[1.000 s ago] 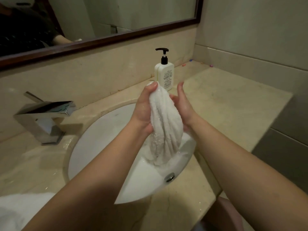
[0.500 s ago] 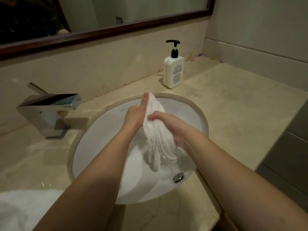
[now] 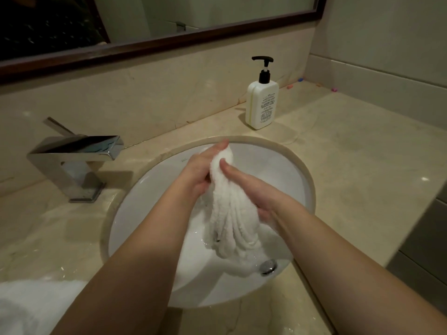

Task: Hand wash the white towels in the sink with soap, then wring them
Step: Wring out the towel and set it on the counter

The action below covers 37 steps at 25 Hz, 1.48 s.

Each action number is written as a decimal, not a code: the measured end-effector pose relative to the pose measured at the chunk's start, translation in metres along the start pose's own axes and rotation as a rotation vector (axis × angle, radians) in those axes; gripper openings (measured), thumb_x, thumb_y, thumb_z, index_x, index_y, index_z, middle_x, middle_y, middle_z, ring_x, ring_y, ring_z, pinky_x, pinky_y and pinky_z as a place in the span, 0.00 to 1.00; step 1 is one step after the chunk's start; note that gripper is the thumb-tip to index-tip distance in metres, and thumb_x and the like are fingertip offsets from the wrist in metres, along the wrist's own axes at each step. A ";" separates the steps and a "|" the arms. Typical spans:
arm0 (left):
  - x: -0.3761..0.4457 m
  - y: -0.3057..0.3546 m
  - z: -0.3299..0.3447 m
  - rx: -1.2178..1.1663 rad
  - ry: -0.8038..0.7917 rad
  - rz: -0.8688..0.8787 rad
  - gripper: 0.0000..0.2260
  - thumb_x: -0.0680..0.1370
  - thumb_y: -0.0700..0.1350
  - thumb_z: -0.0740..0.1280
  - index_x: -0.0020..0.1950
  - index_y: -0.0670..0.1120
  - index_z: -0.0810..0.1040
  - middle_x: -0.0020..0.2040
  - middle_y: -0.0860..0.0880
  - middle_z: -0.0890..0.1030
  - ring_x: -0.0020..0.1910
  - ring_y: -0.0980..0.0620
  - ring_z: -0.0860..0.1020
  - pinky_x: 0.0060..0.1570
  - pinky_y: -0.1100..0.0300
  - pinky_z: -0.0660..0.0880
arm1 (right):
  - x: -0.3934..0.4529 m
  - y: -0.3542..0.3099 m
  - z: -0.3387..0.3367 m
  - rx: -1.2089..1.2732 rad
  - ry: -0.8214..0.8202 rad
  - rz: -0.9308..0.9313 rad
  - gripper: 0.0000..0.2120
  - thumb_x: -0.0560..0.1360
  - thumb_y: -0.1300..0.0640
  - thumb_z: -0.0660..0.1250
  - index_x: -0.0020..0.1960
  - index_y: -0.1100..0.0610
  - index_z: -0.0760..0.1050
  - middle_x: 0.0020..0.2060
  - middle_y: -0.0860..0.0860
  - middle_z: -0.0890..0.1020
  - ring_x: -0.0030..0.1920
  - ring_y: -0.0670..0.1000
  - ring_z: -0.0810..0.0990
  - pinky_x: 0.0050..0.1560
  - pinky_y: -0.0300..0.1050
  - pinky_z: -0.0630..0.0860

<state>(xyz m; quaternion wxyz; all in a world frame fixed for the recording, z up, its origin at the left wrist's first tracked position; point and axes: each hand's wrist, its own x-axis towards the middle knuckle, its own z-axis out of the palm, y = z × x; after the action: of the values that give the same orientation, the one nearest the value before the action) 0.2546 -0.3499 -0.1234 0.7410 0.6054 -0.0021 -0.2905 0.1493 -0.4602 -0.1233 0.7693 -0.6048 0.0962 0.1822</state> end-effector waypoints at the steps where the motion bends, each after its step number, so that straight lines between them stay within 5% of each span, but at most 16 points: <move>1: 0.001 0.001 0.000 0.091 0.064 0.037 0.18 0.72 0.53 0.78 0.53 0.42 0.81 0.43 0.44 0.84 0.40 0.45 0.84 0.48 0.48 0.83 | -0.001 0.000 0.000 -0.086 0.054 -0.001 0.34 0.69 0.31 0.72 0.61 0.57 0.81 0.51 0.59 0.86 0.52 0.59 0.86 0.61 0.58 0.79; 7: 0.002 -0.004 0.010 0.238 0.215 0.168 0.18 0.70 0.51 0.81 0.49 0.43 0.79 0.42 0.45 0.84 0.38 0.47 0.82 0.38 0.56 0.79 | 0.000 -0.002 -0.003 -0.301 0.234 -0.044 0.19 0.72 0.43 0.70 0.55 0.55 0.82 0.42 0.56 0.87 0.43 0.59 0.87 0.53 0.56 0.81; 12: -0.003 -0.011 0.002 -0.274 -0.340 0.123 0.25 0.72 0.62 0.71 0.56 0.41 0.85 0.61 0.38 0.82 0.64 0.41 0.79 0.71 0.42 0.70 | -0.001 -0.007 -0.009 0.126 0.002 0.050 0.21 0.73 0.46 0.64 0.54 0.62 0.77 0.34 0.55 0.80 0.31 0.51 0.80 0.36 0.44 0.76; 15: -0.001 -0.009 0.003 -0.467 -0.457 0.162 0.23 0.66 0.56 0.81 0.54 0.44 0.84 0.59 0.41 0.82 0.61 0.40 0.81 0.60 0.45 0.78 | -0.001 -0.009 -0.005 0.284 -0.145 0.029 0.24 0.73 0.43 0.65 0.61 0.60 0.75 0.34 0.54 0.81 0.32 0.50 0.81 0.36 0.43 0.78; 18: -0.002 -0.001 0.009 -0.309 -0.277 0.079 0.14 0.67 0.54 0.81 0.38 0.46 0.82 0.38 0.49 0.82 0.39 0.51 0.83 0.42 0.56 0.81 | -0.002 -0.006 0.003 0.038 0.108 0.000 0.28 0.72 0.26 0.60 0.57 0.46 0.79 0.40 0.52 0.86 0.40 0.51 0.86 0.45 0.46 0.82; 20: -0.001 0.001 0.017 -0.170 -0.150 0.032 0.12 0.77 0.50 0.73 0.37 0.45 0.78 0.31 0.50 0.79 0.30 0.52 0.80 0.35 0.59 0.79 | 0.002 -0.003 0.008 -0.239 0.390 -0.022 0.36 0.72 0.22 0.51 0.54 0.49 0.82 0.42 0.52 0.87 0.44 0.52 0.86 0.53 0.48 0.81; 22: 0.002 -0.001 0.023 -0.123 -0.046 0.058 0.08 0.79 0.44 0.71 0.42 0.45 0.76 0.31 0.49 0.78 0.30 0.52 0.78 0.36 0.58 0.78 | 0.008 -0.001 0.009 -0.407 0.499 -0.057 0.42 0.76 0.24 0.44 0.55 0.55 0.82 0.43 0.55 0.86 0.46 0.54 0.85 0.54 0.50 0.80; 28: 0.003 -0.007 0.026 -0.042 0.171 0.127 0.09 0.76 0.43 0.76 0.45 0.46 0.76 0.36 0.45 0.80 0.36 0.47 0.78 0.41 0.55 0.77 | 0.012 0.001 0.013 -0.688 0.573 -0.161 0.35 0.80 0.31 0.42 0.40 0.53 0.77 0.44 0.56 0.83 0.47 0.57 0.81 0.52 0.52 0.77; 32: 0.006 -0.004 0.024 0.015 0.253 0.112 0.15 0.75 0.54 0.76 0.51 0.44 0.79 0.43 0.46 0.83 0.42 0.48 0.82 0.51 0.53 0.82 | 0.006 0.001 0.009 -0.379 0.381 -0.128 0.37 0.78 0.30 0.56 0.52 0.64 0.81 0.43 0.58 0.86 0.44 0.57 0.85 0.50 0.53 0.80; 34: 0.005 -0.001 0.018 -0.013 0.116 0.057 0.17 0.77 0.56 0.74 0.53 0.44 0.79 0.44 0.46 0.82 0.45 0.48 0.82 0.56 0.50 0.81 | -0.001 -0.001 0.007 -0.228 0.312 -0.112 0.27 0.76 0.38 0.68 0.54 0.65 0.80 0.41 0.59 0.86 0.40 0.57 0.86 0.43 0.49 0.81; 37: 0.002 -0.001 0.005 -0.353 -0.314 0.073 0.16 0.74 0.51 0.74 0.56 0.43 0.78 0.53 0.41 0.82 0.55 0.44 0.82 0.61 0.49 0.77 | -0.006 -0.005 0.002 0.007 0.271 -0.109 0.18 0.77 0.46 0.66 0.51 0.62 0.79 0.32 0.55 0.82 0.30 0.52 0.81 0.34 0.45 0.76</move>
<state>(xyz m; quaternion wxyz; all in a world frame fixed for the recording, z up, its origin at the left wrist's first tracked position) 0.2539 -0.3552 -0.1241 0.8360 0.4131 -0.0884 -0.3500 0.1461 -0.4607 -0.1160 0.7602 -0.6253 0.1667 0.0565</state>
